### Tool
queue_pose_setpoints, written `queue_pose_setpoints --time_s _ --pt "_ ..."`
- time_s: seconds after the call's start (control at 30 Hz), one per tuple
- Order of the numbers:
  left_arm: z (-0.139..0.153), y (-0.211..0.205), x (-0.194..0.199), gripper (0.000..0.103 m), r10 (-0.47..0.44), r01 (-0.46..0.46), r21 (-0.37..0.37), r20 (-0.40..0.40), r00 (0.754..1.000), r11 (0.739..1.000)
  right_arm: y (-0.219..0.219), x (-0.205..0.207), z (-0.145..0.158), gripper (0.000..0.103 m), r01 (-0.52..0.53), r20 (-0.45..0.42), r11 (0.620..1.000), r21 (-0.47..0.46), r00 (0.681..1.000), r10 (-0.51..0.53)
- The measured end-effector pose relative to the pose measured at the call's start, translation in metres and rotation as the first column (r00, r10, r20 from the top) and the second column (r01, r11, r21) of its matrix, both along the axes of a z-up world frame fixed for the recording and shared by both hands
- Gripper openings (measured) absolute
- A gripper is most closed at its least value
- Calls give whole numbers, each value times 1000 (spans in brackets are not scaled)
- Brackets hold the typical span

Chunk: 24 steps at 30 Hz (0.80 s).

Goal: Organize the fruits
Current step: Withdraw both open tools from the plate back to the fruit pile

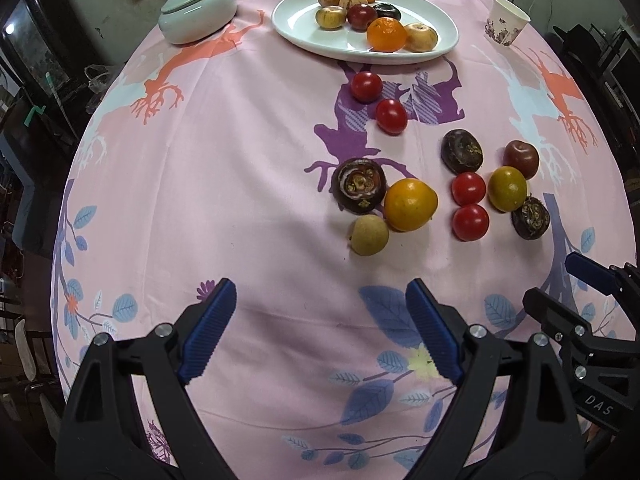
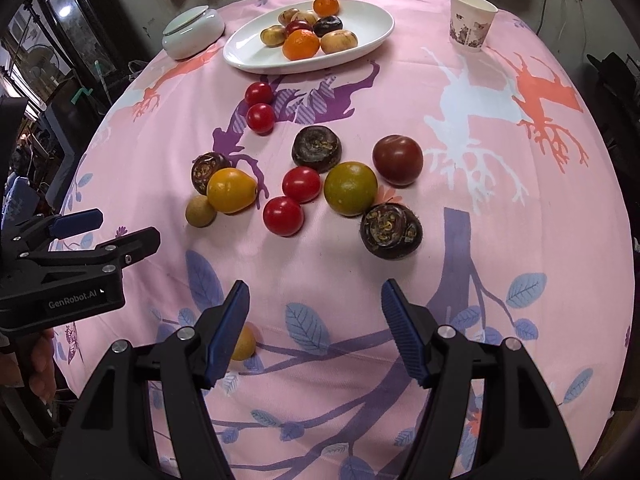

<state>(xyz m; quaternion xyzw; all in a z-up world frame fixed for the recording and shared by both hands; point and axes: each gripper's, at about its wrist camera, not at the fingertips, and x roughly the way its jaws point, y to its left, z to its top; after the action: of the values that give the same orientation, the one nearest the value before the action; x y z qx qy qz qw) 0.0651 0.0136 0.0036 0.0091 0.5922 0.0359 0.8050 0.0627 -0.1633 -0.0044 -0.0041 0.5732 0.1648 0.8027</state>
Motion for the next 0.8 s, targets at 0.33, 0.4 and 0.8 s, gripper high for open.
queue_pose_setpoints --time_s 0.33,0.4,0.8 --pt "-13 8 2 89 6 -6 7 -4 1000 1000 -11 -1 -11 71 47 -26 998 -34 999 -48" --pt "-16 10 3 89 5 -5 14 10 1000 1000 -16 -1 -15 71 59 -37 998 -34 997 -61" --pt "-36 2 22 81 -34 34 -12 6 999 999 -25 3 -29 71 73 -68 997 -31 995 -75"
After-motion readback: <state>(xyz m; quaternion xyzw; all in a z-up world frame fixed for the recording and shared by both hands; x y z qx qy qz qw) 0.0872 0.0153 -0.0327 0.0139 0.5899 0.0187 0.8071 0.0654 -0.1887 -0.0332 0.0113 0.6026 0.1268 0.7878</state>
